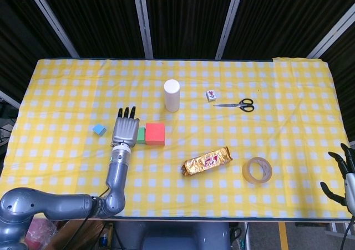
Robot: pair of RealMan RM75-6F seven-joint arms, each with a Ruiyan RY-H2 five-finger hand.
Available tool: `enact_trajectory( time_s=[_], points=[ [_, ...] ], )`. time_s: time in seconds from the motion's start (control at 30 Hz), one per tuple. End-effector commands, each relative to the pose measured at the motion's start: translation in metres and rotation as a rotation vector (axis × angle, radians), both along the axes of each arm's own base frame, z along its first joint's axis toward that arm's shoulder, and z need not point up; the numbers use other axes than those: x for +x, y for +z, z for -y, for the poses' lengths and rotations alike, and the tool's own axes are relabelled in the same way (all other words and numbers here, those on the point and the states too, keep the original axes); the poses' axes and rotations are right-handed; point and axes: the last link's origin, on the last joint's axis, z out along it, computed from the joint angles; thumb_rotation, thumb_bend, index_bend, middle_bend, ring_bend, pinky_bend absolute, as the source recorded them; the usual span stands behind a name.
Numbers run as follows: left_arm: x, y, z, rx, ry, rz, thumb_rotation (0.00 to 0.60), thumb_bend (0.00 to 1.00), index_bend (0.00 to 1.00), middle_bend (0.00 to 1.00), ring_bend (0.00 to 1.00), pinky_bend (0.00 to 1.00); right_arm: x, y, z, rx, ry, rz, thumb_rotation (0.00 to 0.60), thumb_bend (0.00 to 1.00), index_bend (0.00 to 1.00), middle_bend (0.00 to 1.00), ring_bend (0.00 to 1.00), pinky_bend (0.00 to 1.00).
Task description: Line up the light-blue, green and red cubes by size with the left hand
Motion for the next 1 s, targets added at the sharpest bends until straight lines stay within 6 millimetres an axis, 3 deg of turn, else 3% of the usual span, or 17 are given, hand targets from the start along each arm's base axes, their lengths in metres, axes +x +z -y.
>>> enact_trajectory(
  time_s=[0.03,1.0],
  points=[
    [0.001,-0.0009,-0.0001,0.0,-0.002,-0.004,0.6,0.4,0.5,0.0,0.0,0.0,0.0002,0.0003,-0.0002,-0.001,0.001,0.001,0.6,0.32,0.19,0.0,0.02,0.0],
    [0.0053,-0.0085,-0.0007,-0.003,0.009,0.0,0.6,0.4,0.51,0.0,0.0,0.0,-0.0007,0.0013,-0.0005,-0.001,-0.002,0.004,0.6,0.32,0.19,0.0,0.02,0.0]
  ],
)
